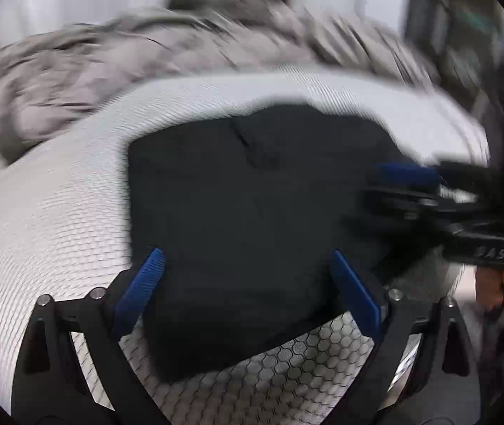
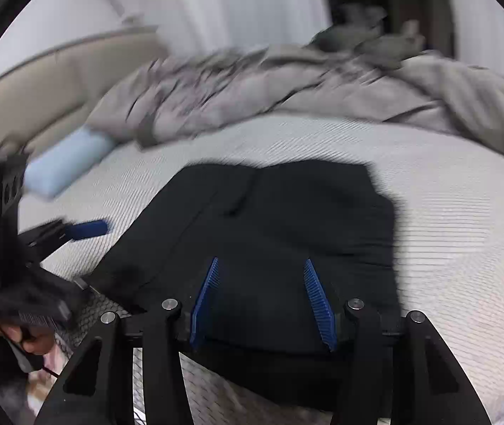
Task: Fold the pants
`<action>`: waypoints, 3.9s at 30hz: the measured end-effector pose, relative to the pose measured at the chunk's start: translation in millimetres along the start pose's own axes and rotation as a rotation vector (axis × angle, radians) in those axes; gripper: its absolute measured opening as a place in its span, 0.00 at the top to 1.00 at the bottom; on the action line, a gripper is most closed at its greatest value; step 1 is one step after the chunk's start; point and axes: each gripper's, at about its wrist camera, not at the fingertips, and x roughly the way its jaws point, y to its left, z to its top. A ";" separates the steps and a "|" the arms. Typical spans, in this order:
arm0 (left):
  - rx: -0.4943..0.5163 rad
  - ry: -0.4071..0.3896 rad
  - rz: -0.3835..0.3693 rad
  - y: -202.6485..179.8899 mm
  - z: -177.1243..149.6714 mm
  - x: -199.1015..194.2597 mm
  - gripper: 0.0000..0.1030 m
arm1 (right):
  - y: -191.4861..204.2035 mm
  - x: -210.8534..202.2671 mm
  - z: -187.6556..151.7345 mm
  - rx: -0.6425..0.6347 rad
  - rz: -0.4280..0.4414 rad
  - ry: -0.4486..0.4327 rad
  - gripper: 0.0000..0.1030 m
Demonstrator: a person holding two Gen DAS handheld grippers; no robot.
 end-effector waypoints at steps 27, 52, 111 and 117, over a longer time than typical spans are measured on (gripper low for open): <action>-0.177 -0.134 0.009 62.9 -23.1 12.7 0.04 | 12.6 43.8 9.6 -0.022 -0.145 0.114 0.54; -0.262 -0.165 0.050 71.5 -31.9 10.1 0.17 | 10.5 70.1 21.8 -0.129 -0.233 0.167 0.35; -0.050 0.085 0.032 74.5 66.2 55.4 0.69 | -28.3 99.7 45.1 -0.057 -0.216 0.232 0.66; -0.066 0.030 0.031 66.9 93.4 49.4 0.69 | -14.3 95.0 62.4 -0.011 -0.121 0.149 0.61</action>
